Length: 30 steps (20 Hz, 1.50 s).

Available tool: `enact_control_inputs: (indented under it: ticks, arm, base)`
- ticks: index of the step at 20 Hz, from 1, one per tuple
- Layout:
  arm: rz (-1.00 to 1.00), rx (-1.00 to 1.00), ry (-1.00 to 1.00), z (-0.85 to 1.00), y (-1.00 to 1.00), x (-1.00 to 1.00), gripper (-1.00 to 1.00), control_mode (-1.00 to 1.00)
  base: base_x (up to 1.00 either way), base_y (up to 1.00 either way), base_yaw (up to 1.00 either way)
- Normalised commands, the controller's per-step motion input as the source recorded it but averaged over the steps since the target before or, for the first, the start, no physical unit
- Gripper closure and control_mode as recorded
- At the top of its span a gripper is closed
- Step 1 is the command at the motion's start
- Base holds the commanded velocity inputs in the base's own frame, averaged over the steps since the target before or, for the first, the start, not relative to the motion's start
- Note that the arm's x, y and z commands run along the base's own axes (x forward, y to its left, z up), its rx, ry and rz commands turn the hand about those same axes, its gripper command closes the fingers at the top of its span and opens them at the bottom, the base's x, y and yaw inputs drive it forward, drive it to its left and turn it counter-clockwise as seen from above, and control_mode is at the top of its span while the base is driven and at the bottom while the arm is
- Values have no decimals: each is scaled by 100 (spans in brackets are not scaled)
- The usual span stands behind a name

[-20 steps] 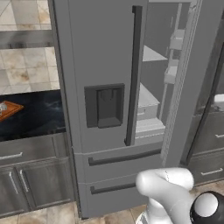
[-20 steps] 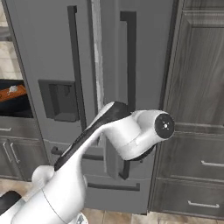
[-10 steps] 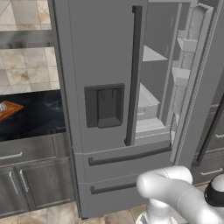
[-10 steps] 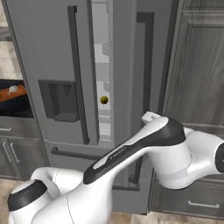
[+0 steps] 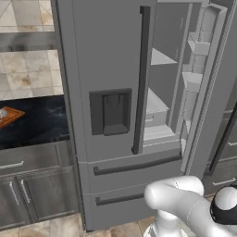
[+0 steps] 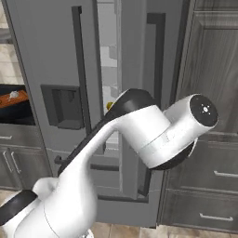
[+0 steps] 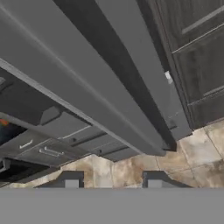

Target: Retrieve a lemon from the fridge and place it on the cutting board with the fish.

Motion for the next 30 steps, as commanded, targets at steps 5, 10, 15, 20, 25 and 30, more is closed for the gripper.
enact_control_inputs:
  ticks: [5,10,15,20,25,30]
  arm:
    - [-3,-50,41,20,100,-1,-100,-100]
    - [-6,-40,39,-27,96,-10,-100,-100]
    - [0,-17,15,-94,68,5,-100,-100]
    - [3,-26,4,-62,38,3,-100,-100]
    - [9,-31,9,-24,50,47,-100,-100]
    - [20,-9,4,-8,12,72,-100,-100]
  base:
    - [0,0,0]
    - [0,0,0]
    - [0,0,0]
    - [0,0,0]
    - [0,0,0]
    - [0,0,0]
